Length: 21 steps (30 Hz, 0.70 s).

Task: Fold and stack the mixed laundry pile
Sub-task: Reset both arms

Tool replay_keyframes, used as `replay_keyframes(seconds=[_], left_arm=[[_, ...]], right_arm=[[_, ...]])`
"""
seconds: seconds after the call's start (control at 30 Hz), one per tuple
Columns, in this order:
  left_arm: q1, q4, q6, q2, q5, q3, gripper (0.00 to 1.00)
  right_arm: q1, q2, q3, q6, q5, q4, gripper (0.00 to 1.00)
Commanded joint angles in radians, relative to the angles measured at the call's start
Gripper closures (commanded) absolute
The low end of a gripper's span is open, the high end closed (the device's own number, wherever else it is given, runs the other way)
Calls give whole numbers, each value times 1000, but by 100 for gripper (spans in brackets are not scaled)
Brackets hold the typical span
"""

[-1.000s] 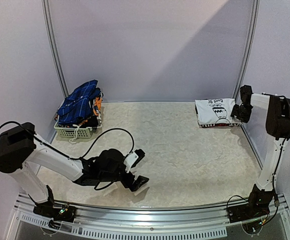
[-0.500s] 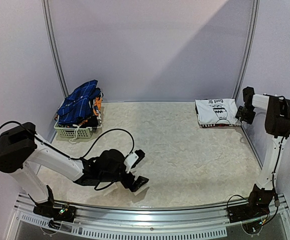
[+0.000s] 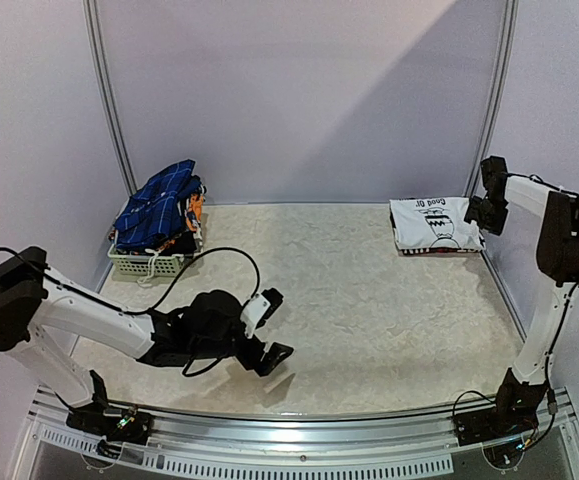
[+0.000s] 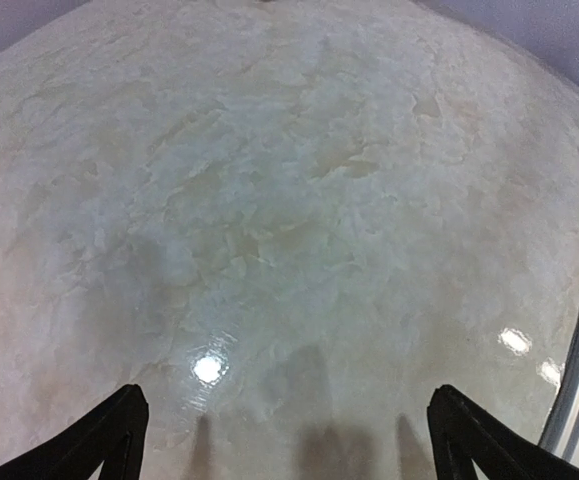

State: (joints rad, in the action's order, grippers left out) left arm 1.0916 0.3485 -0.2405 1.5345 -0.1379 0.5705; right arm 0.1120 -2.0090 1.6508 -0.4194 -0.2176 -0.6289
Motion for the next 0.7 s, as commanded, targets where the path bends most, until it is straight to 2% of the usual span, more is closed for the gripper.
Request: replay_keyframes(seconds=[0.0,0.13,0.27,0.37,0.67], left_arm=[[-2,-99,4,-76,-60,39,0],[-2,-168,16,-135,-105,62,0],[-2,-241,29,-191,-156,91,0],[-2,-301,37,-231,-203,114,0],[-2,-467,60,-348,-342,174,1]], right_arm=[[-51,123,-46,31,70,-11,34],[-104,220,-83,55,112,-8,30],[-208,311,-110,79,129,-8,25],[-260,380,-136,90,140,-4,2],[-377,601,-256,103,199,32,1]])
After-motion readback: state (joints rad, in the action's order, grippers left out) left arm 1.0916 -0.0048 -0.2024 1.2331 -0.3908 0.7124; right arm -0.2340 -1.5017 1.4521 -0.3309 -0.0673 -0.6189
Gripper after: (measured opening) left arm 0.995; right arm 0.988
